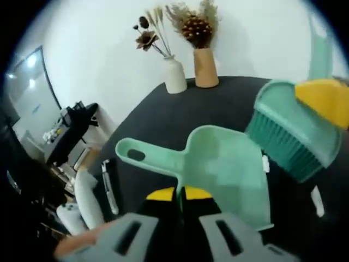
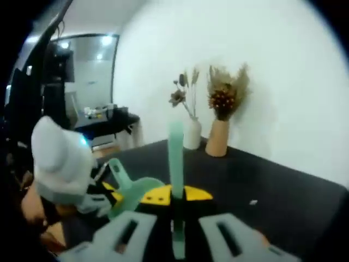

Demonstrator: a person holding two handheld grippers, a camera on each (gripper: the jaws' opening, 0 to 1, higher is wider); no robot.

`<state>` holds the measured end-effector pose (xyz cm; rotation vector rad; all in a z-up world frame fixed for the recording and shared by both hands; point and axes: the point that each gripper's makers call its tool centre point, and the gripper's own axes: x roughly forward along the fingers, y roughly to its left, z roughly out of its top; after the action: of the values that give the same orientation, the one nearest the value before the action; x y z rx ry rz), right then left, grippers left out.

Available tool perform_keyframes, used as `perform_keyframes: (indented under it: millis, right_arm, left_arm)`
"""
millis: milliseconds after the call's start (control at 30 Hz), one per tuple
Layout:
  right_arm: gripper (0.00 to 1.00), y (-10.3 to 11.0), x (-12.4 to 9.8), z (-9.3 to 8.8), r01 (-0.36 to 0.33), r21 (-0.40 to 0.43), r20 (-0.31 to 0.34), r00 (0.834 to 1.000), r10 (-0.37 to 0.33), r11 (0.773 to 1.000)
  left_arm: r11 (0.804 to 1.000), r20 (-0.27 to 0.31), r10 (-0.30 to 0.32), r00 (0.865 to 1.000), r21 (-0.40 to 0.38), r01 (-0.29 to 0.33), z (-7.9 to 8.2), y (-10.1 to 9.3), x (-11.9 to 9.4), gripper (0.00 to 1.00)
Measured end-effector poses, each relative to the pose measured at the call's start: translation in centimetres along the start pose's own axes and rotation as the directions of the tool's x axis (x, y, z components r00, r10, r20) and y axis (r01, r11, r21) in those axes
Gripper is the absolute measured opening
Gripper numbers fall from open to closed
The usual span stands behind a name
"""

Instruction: Pick up the broom and sweep the trash on the tabletop into the dustpan.

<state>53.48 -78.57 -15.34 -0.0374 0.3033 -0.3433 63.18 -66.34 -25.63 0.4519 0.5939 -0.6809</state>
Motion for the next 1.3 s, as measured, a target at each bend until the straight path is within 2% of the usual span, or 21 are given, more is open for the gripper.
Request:
perform_keyframes:
  millis: [67,133,200,233,267,300,367,400,467,567,633,700,733,833,1000,1133,1167,1233,1300]
  right_arm:
    - [0.06,-1.2,0.0,-0.9,0.057,-0.05,-0.04,0.997,-0.059,0.997]
    - [0.06,-1.3,0.5,-1.6,0.088,-0.107,-0.051,0.994,-0.093,0.99]
    - [0.06,-0.3,0.9,-2.1,0.074,-0.098,-0.053,0.995,-0.079,0.992]
    - [0.06,0.6,1.1,-2.4,0.044,-0.086,-0.059,0.997,-0.049,0.995]
    - [0.06,1.5,1.2,-2.4,0.044,-0.096,-0.052,0.997,-0.049,0.994]
    - [0.06,1.6,1.2,-2.1,0.07,-0.144,-0.038,0.996,-0.076,0.987]
    - [0.06,2.9,1.1,-1.9,0.055,-0.138,-0.021,0.998,-0.058,0.989]
    - [0.06,3.8,1.2,-1.6,0.023,-0.12,-0.008,1.0,-0.024,0.993]
    - [0.06,4.6,1.1,-1.6,-0.004,-0.106,-0.013,1.0,0.003,0.994]
    - [0.06,5.3,0.7,-0.7,-0.066,-0.02,0.032,0.997,0.066,0.998]
    - [0.06,4.5,0.0,0.1,-0.061,-0.014,0.07,0.996,0.062,0.998]
    - [0.06,4.2,-0.8,1.1,-0.109,0.068,0.108,0.989,0.101,0.992]
    - [0.06,4.0,-1.1,1.3,-0.114,0.072,0.113,0.988,0.106,0.991]
    - [0.06,2.4,-2.5,2.3,-0.06,0.015,0.125,0.991,0.057,0.998]
    - [0.06,0.1,-4.0,2.7,-0.013,-0.054,0.084,0.996,0.018,0.998]
    - [0.06,-0.9,-4.9,1.8,-0.021,-0.096,0.017,1.0,0.023,0.995]
    - [0.06,-1.3,-5.3,1.2,-0.025,-0.115,-0.021,1.0,0.022,0.993]
    - [0.06,-2.2,-6.1,1.4,-0.009,-0.132,-0.003,1.0,0.009,0.991]
    - [0.06,-3.1,-7.0,1.2,-0.022,-0.164,-0.035,0.999,0.016,0.986]
  left_arm:
    - [1.0,-0.001,-0.002,1.0,-0.003,0.002,-0.1,-0.1,0.0,0.05]
    - [1.0,-0.002,-0.003,1.0,-0.005,0.003,-0.1,-0.3,0.0,0.05]
    - [1.0,-0.001,-0.004,1.0,-0.014,0.004,-0.1,-0.3,-0.1,0.05]
    - [1.0,0.001,-0.004,1.0,-0.016,0.004,0.0,-0.3,-0.2,0.05]
    - [1.0,0.002,-0.004,1.0,-0.014,0.004,0.0,-0.4,-0.2,0.05]
    - [1.0,0.002,-0.002,1.0,-0.015,0.002,0.0,-0.4,-0.3,0.05]
    - [1.0,0.003,-0.004,1.0,-0.018,0.004,0.0,-0.4,-0.4,0.05]
    - [1.0,0.002,-0.004,1.0,-0.02,0.004,0.0,-0.4,-0.4,0.05]
    - [1.0,-0.004,-0.006,1.0,-0.025,0.005,-0.2,-0.3,-0.3,0.05]
    - [0.999,-0.01,-0.01,1.0,-0.032,0.01,-0.7,-0.3,-0.3,0.05]
    - [0.999,-0.009,-0.013,1.0,-0.035,0.013,-0.8,-0.3,-0.4,0.05]
    - [0.999,-0.007,-0.016,1.0,-0.037,0.015,-0.9,-0.3,-0.5,0.05]
    - [0.999,-0.008,-0.015,1.0,-0.035,0.015,-0.9,-0.3,-0.5,0.05]
    - [1.0,-0.005,-0.011,1.0,-0.028,0.01,-0.8,-0.3,-0.8,0.05]
    - [1.0,0.005,-0.005,1.0,-0.023,0.005,-0.7,-0.3,-1.7,0.05]
    - [1.0,0.013,0.002,1.0,-0.021,-0.001,-0.9,-0.2,-2.5,0.05]
    - [1.0,0.015,0.003,1.0,-0.02,-0.003,-1.0,-0.2,-2.6,0.05]
    - [1.0,0.014,0.008,1.0,-0.018,-0.008,-1.1,-0.2,-2.8,0.05]
    - [1.0,0.017,0.012,1.0,-0.014,-0.012,-1.2,-0.2,-3.2,0.05]
